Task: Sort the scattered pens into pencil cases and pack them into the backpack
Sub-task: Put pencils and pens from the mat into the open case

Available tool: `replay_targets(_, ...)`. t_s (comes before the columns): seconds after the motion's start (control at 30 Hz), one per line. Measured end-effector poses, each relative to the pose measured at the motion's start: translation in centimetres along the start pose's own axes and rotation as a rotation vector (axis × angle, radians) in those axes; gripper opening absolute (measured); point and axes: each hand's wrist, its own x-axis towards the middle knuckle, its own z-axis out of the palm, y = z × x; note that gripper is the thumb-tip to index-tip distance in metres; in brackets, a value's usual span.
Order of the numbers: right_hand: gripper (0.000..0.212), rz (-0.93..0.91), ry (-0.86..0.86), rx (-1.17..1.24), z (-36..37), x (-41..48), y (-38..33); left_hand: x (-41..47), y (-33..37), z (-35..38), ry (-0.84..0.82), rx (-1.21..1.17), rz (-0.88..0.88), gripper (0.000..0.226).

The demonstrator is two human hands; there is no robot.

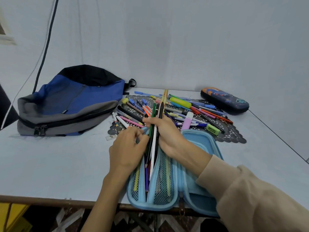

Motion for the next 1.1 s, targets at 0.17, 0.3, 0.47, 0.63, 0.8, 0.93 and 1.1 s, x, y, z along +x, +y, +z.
replay_targets(0.17, 0.007, 0.037, -0.033, -0.031, 0.0, -0.8, 0.5, -0.1, -0.1, 0.1, 0.012, 0.01, 0.002, 0.025)
replay_targets(0.3, 0.018, -0.022, -0.038, -0.121, 0.4, -1.1, 1.2, 0.0, 0.0, 0.0, 0.006, 0.027, -0.014, 0.017)
replay_targets(0.47, 0.022, -0.16, -0.03, -0.151, 0.1, -2.0, 2.2, -0.1, -0.1, 0.0, -0.012, 0.004, -0.014, 0.021)
replay_targets(0.63, 0.035, -0.155, -0.022, -0.054, 0.0, -2.2, 2.2, -0.2, -0.3, 0.1, -0.031, -0.004, -0.007, 0.025)
replay_targets(0.8, 0.03, -0.081, 0.032, 0.053, -0.3, -1.9, 1.7, -0.3, -0.4, 0.1, -0.036, -0.032, -0.002, 0.02)
replay_targets(0.93, 0.048, -0.035, 0.057, 0.149, -0.4, -1.4, 1.6, -0.3, -0.6, 0.3, -0.035, -0.029, -0.001, 0.018)
replay_targets(1.1, 0.016, -0.009, 0.069, 0.237, -0.9, -1.4, 1.1, -0.4, -0.6, 0.3, -0.035, -0.024, 0.021, 0.02)
